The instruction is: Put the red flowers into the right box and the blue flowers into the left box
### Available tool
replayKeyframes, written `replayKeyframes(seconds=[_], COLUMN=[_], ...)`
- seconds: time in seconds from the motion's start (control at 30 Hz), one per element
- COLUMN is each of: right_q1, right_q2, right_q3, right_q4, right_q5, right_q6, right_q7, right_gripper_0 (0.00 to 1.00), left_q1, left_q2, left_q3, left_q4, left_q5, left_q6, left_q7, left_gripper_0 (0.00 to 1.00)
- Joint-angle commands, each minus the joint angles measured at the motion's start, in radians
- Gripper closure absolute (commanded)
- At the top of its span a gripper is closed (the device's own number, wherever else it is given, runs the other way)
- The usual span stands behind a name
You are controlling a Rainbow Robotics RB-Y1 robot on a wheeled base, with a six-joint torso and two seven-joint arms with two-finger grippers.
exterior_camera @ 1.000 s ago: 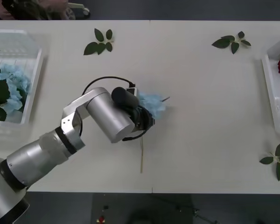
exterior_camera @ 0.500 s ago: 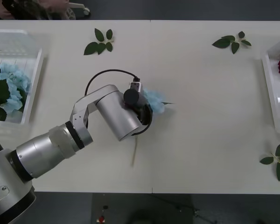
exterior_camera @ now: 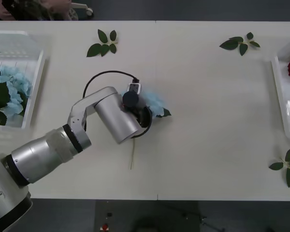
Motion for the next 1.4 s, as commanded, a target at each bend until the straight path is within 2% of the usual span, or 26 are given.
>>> replayKeyframes(seconds=[0.03, 0.17, 0.23, 0.3, 0.37, 0.47, 0.53, 0.73, 0.87, 1.13, 1.17, 1.2, 1.23, 1.37, 1.4], right_q1=[0.030, 0.053, 0.066, 0.072, 0.077, 0.097, 0.112, 0.125, 0.128, 0.128, 0.128, 0.125, 0.128, 0.128, 0.128], right_q2=[-0.080, -0.105, -0.105, -0.099, -0.088, -0.082, -0.082, -0.092, -0.152, -0.255, -0.255, -0.252, -0.244, -0.241, -0.241], right_q3=[-0.101, -0.104, -0.104, -0.104, -0.104, -0.104, -0.104, -0.116, -0.132, -0.047, -0.046, -0.046, -0.046, -0.046, -0.046], right_q4=[-0.155, -0.259, -0.290, -0.305, -0.324, -0.378, -0.456, -0.625, -0.766, -0.916, -0.922, -0.921, -0.921, -0.921, -0.921], right_q5=[-0.269, -0.536, -0.693, -0.814, -0.901, -1.009, -1.033, -1.012, -1.075, -1.176, -1.176, -1.175, -1.175, -1.176, -1.176], right_q6=[0.156, 0.288, 0.349, 0.385, 0.418, 0.455, 0.461, 0.432, 0.354, 0.171, 0.168, 0.171, 0.179, 0.202, 0.202], right_q7=[0.144, 0.383, 0.550, 0.711, 0.726, 0.726, 0.726, 0.726, 0.726, 0.726, 0.726, 0.726, 0.726, 0.726, 0.726], right_gripper_0=[0.25, 0.24, 0.25, 0.24, 0.25, 0.25, 0.24, 0.25, 0.24, 0.25, 0.25, 0.24, 0.25, 0.25, 0.25], left_q1=[-0.015, -0.015, -0.014, -0.009, 0.006, 0.034, 0.063, 0.089, 0.089, 0.089, 0.089, 0.088, 0.089, 0.089, 0.089], left_q2=[0.194, 0.378, 0.510, 0.625, 0.708, 0.779, 0.806, 0.805, 0.785, 0.759, 0.753, 0.748, 0.743, 0.743, 0.743], left_q3=[0.151, 0.312, 0.379, 0.421, 0.454, 0.477, 0.487, 0.488, 0.488, 0.487, 0.487, 0.487, 0.487, 0.487, 0.487], left_q4=[-0.301, -0.491, -0.551, -0.561, -0.554, -0.517, -0.466, -0.273, -0.064, 0.175, 0.192, 0.204, 0.216, 0.209, 0.209], left_q5=[0.183, 0.405, 0.494, 0.533, 0.522, 0.428, 0.326, 0.195, 0.146, 0.102, 0.103, 0.102, 0.102, 0.125, 0.125], left_q6=[0.163, 0.427, 0.540, 0.571, 0.565, 0.526, 0.454, 0.305, 0.172, -0.027, -0.040, -0.053, -0.072, -0.078, -0.078], left_q7=[-0.016, -0.220, -0.457, -0.675, -0.833, -0.974, -1.028, -1.020, -1.020, -1.020, -1.020, -1.020, -1.020, -1.020, -1.020], left_gripper_0=[1.00, 1.00, 1.00, 1.00, 1.00, 1.00, 1.00, 1.00, 1.00, 0.99, 0.94, 0.84, 0.69, 0.51, 0.51])
